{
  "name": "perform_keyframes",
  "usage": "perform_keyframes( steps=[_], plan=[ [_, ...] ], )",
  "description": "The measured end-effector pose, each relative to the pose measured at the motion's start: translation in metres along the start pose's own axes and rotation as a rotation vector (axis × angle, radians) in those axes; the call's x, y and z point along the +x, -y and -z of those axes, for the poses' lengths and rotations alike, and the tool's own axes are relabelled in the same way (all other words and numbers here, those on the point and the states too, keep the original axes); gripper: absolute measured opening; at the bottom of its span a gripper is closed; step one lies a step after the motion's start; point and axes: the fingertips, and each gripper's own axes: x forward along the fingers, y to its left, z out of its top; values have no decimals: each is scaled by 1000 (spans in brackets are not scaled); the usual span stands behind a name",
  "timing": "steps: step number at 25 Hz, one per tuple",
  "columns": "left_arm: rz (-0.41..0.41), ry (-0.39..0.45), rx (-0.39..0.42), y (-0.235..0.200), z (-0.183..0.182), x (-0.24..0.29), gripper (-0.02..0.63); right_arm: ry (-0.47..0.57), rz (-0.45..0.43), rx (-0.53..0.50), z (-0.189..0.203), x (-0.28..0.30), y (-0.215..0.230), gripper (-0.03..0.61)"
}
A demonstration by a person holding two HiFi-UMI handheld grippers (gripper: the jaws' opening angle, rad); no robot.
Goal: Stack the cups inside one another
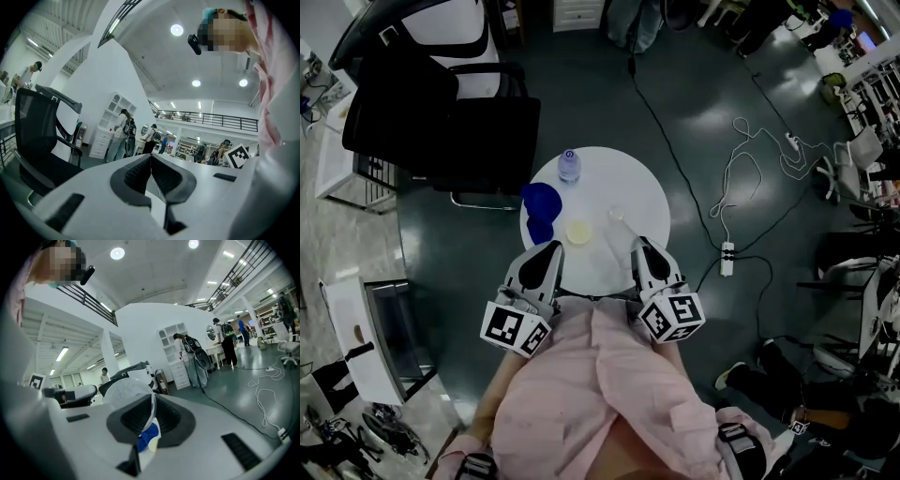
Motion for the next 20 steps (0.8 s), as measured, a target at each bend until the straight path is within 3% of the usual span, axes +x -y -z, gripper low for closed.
perform_keyframes(
  steps=[20],
  plan=[
    [-21, 24, -21, -5, -3, -12, 18, -9, -19, -19, 2, 0, -10, 40]
  ],
)
